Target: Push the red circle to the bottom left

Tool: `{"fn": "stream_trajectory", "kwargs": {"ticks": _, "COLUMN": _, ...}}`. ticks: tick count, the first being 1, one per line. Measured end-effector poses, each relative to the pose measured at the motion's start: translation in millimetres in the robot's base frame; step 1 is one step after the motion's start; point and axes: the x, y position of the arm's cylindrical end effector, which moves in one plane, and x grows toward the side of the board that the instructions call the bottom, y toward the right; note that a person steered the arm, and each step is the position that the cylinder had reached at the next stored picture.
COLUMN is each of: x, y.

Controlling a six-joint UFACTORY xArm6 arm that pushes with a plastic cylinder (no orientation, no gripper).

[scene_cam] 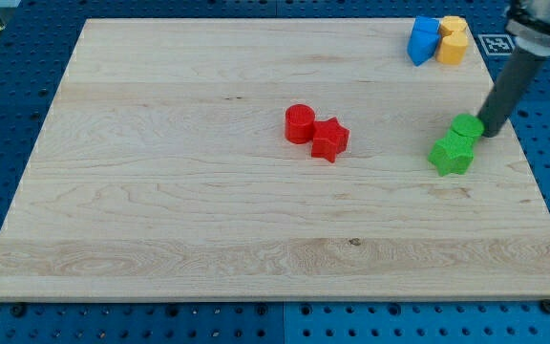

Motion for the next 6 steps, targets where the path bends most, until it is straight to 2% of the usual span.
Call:
{"fn": "stream_trajectory", "kwargs": {"ticks": 2, "x": -3.0, "y": -92.1}}
{"fn": "stream_trajectory", "kwargs": {"ticks": 5, "x": -11.5, "y": -157.9}}
{"fn": "stream_trajectory", "kwargs": {"ticks": 6, "x": -14.1, "y": -160.3}}
